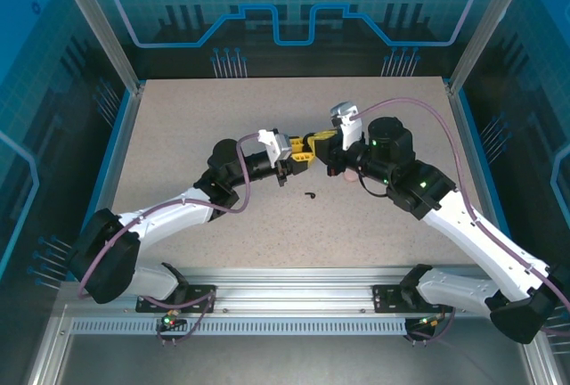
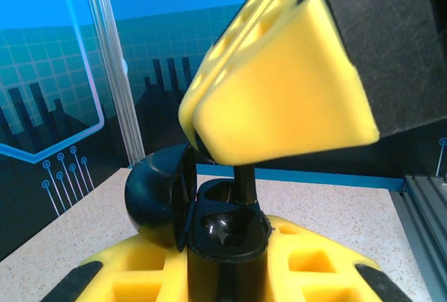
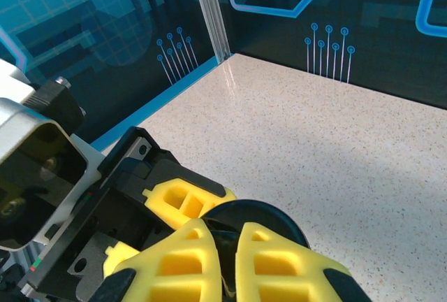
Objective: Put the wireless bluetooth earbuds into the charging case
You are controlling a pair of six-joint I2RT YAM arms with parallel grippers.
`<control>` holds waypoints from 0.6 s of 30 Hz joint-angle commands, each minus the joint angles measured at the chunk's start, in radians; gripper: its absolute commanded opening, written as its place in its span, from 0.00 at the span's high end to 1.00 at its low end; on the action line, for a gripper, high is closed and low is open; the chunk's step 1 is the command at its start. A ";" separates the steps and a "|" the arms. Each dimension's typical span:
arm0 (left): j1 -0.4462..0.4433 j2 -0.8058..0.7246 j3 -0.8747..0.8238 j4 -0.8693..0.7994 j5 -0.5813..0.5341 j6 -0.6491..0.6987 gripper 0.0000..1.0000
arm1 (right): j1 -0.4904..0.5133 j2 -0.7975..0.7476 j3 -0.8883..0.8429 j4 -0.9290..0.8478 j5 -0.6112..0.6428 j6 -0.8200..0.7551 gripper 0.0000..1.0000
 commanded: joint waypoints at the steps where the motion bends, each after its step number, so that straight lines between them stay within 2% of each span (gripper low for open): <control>1: -0.006 -0.014 0.029 0.019 0.018 0.007 1.00 | 0.008 -0.005 -0.005 0.014 0.015 -0.011 0.92; 18: -0.006 -0.024 0.029 0.015 0.010 0.009 1.00 | 0.010 0.033 -0.023 -0.012 -0.009 -0.011 0.94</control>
